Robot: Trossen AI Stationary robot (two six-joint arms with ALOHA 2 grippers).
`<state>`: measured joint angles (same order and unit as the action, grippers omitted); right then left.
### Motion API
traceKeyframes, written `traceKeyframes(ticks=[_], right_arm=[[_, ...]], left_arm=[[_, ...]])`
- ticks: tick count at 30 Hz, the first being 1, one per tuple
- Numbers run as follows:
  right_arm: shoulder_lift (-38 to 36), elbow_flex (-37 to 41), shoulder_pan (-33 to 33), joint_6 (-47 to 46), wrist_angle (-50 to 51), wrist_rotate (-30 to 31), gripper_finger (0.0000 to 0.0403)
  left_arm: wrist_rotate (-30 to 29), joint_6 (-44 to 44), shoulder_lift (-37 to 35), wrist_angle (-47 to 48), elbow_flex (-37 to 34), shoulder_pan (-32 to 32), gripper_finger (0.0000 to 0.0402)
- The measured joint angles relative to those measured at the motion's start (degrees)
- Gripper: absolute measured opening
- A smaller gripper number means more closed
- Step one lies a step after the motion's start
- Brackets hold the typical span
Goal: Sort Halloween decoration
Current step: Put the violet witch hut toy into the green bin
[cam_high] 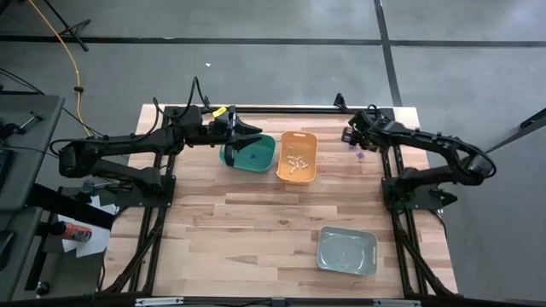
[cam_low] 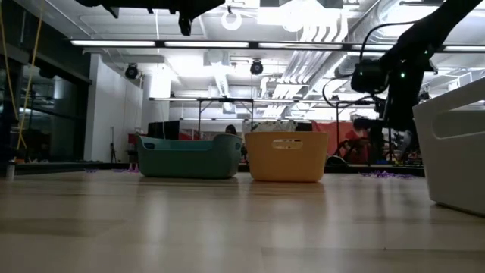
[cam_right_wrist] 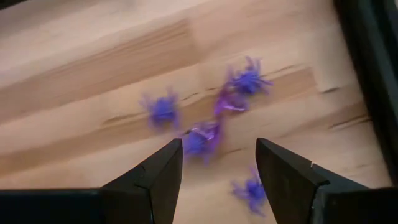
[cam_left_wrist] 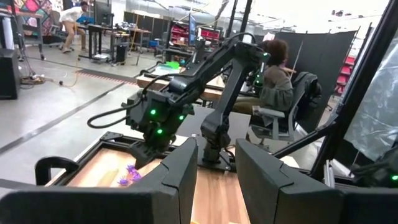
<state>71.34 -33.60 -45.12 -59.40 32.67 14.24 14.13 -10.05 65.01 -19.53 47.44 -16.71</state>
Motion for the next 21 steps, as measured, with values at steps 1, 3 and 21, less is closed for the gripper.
traceKeyframes(ticks=[1,3,21], right_arm=[[0.7,0.1,0.0,-0.7,0.0,0.6,0.0199],[1.9,0.0,0.0,-1.0,-1.5,1.9,0.0199],[10.4,-0.2,0.0,-2.2,-6.7,1.6,0.01]], left_arm=[[0.0,-0.3,0.0,0.0,0.0,0.0,0.0097],[0.0,-0.3,0.0,0.0,0.0,0.0,0.0097],[0.0,-0.3,0.0,0.0,0.0,0.0,0.0097]])
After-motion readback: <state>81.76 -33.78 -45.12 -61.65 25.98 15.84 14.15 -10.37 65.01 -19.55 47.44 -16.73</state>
